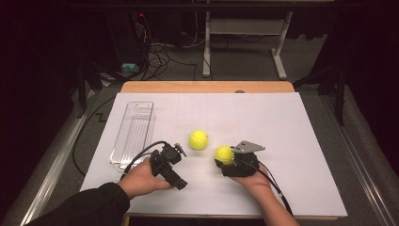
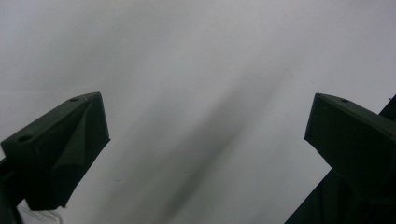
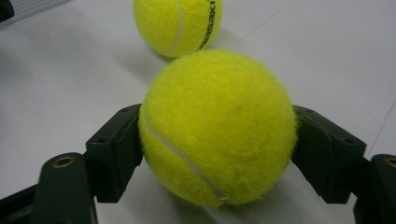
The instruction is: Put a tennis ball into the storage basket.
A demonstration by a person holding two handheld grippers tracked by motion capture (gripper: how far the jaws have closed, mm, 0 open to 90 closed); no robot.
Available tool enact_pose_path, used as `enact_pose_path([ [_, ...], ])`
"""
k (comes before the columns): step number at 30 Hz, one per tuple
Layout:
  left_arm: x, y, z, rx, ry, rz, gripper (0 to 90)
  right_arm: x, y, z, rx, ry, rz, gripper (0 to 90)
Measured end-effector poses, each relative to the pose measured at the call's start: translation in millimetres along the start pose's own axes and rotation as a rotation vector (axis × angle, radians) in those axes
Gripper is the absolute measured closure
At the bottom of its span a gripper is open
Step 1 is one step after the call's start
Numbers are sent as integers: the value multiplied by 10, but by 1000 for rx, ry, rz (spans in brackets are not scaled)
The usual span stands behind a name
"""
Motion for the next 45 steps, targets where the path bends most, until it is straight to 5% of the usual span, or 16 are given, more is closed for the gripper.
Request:
enact_pose_path([
  [11,-11,32,-3,-2,-11,-3,5,1,-17,2,-15,-8,5,273],
  [19,-68,71,-20,-2,2,-1,5,-100,-55,-25,-27,41,2,274],
  [45,-313,180,-81,8,25,3,5,-241,-549,-131,-99,148,-81,275],
])
Point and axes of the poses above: each handheld gripper's, and its own axes: x roughly forward along the jaws, z roughly out of its underside, y roughly to its right, the point moved 8 cm from there along x, roughly forward along the jaws, and after that the axes turned 7 degrees about z, right-handed, at the moved point
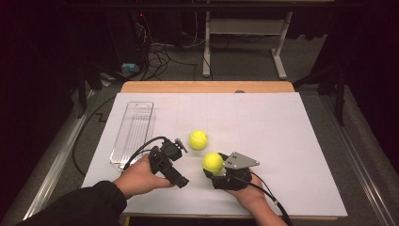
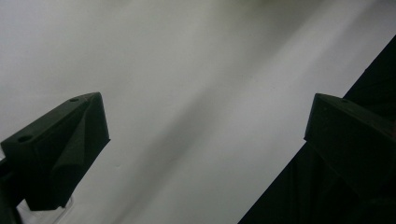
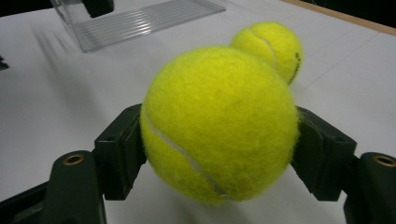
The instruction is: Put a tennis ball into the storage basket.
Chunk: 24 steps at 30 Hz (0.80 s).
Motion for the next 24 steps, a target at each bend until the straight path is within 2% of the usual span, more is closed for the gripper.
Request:
enact_pose_path([
  [14,-125,48,-77,5,6,-8,5,106,-275,-55,-20,7,-51,275],
  [18,-143,62,-108,9,6,-9,5,118,-352,-65,-38,9,-68,274],
  [24,-164,90,-180,13,14,1,5,127,-415,-67,-44,12,-81,274],
])
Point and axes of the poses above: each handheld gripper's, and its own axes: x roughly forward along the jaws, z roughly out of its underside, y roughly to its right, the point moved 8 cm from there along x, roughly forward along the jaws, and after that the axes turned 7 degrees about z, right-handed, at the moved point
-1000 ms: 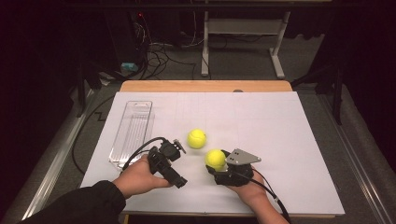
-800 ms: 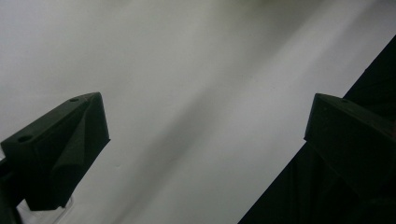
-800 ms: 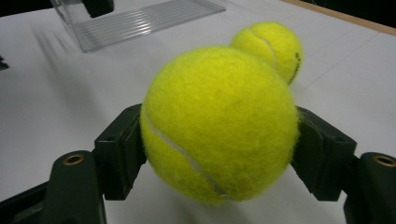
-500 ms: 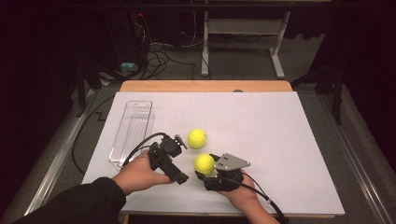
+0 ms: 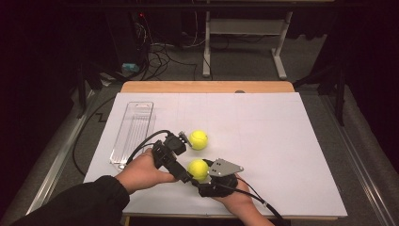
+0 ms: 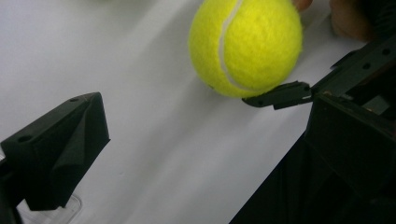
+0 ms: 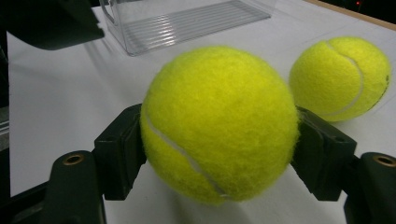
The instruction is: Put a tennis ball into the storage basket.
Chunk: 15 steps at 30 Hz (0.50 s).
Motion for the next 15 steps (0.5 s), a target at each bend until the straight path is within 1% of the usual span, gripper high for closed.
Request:
enact_pose_path([
  [2,-7,6,-12,-1,-4,2,5,-1,-6,-3,2,3,-5,274],
  [4,-1,25,-56,-2,9,5,5,-3,-15,-11,13,10,-9,274],
  [6,-2,29,-66,1,3,5,4,-6,-19,-13,15,10,-14,274],
  [7,9,39,-92,1,3,6,5,-11,-22,-16,6,13,-20,274],
  [11,38,49,-137,3,-2,6,5,-19,-42,-30,10,19,-23,274],
  [12,41,51,-146,5,-8,6,5,-22,-47,-33,7,21,-29,274],
  [15,62,55,-175,11,-7,7,4,-26,-55,-46,17,28,-24,274],
])
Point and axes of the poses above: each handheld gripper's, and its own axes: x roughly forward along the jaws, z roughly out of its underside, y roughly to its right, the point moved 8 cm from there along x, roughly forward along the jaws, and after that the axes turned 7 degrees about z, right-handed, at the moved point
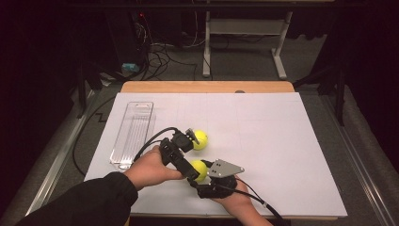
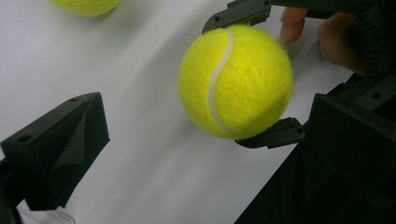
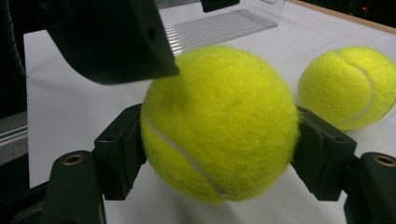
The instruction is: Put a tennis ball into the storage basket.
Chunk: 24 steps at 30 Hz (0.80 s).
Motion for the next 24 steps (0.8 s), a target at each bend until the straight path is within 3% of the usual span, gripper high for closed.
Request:
enact_pose_path([
  [24,207,21,-60,-10,-55,30,5,-37,-38,-59,4,28,-17,274],
])
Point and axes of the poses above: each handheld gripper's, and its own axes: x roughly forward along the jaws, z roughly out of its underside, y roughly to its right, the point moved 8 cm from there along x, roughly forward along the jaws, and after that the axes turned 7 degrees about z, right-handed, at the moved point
